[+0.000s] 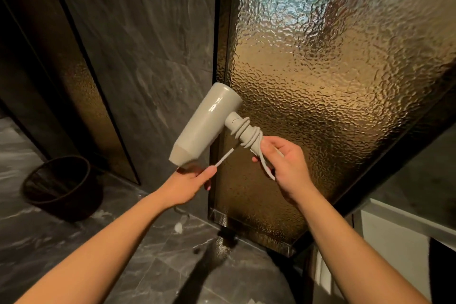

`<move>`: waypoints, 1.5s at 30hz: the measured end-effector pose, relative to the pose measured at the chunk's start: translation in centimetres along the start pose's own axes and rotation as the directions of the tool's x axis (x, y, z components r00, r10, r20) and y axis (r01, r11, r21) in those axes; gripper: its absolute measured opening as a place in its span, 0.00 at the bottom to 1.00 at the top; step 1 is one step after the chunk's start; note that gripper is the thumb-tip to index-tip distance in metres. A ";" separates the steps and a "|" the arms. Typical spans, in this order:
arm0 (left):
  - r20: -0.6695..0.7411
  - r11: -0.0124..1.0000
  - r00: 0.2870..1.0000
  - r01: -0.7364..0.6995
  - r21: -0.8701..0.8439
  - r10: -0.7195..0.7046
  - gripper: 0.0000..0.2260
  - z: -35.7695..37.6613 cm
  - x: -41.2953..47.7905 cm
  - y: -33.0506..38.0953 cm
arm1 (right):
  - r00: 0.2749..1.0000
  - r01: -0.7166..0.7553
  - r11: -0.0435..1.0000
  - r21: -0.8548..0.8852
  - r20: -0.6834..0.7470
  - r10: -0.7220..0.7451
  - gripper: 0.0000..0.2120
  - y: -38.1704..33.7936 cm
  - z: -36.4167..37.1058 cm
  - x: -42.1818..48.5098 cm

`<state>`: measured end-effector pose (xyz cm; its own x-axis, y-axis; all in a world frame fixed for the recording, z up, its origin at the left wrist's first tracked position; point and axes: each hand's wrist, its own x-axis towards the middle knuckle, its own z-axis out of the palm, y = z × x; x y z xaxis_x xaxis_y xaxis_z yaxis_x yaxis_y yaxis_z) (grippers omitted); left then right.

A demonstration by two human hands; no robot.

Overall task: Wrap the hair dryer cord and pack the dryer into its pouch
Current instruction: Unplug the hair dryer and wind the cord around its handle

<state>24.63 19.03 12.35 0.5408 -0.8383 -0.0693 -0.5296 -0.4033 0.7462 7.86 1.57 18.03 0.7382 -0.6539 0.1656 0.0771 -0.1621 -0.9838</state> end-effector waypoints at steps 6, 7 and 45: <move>-0.063 0.939 0.970 -0.208 0.275 0.233 0.16 -2.8 -0.4 2.6 | 0.971 -0.095 0.875 -0.474 -0.237 -0.023 0.06 2.9 1.2 0.8; -0.048 0.908 0.958 -0.250 0.337 0.282 0.15 -3.6 -0.4 3.5 | 0.977 -0.114 0.835 -0.539 -0.212 -0.003 0.09 3.2 1.2 0.7; 0.162 0.697 0.910 -0.398 0.597 0.381 0.08 -4.1 -0.6 7.1 | 0.958 -0.204 0.767 -0.609 -0.286 0.027 0.12 4.5 -1.2 0.1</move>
<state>23.21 18.21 20.46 0.1845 -0.9762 0.1138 -0.9742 -0.1663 0.1524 7.49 -0.08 13.67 0.5174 -0.8423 0.1515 -0.4995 -0.4409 -0.7457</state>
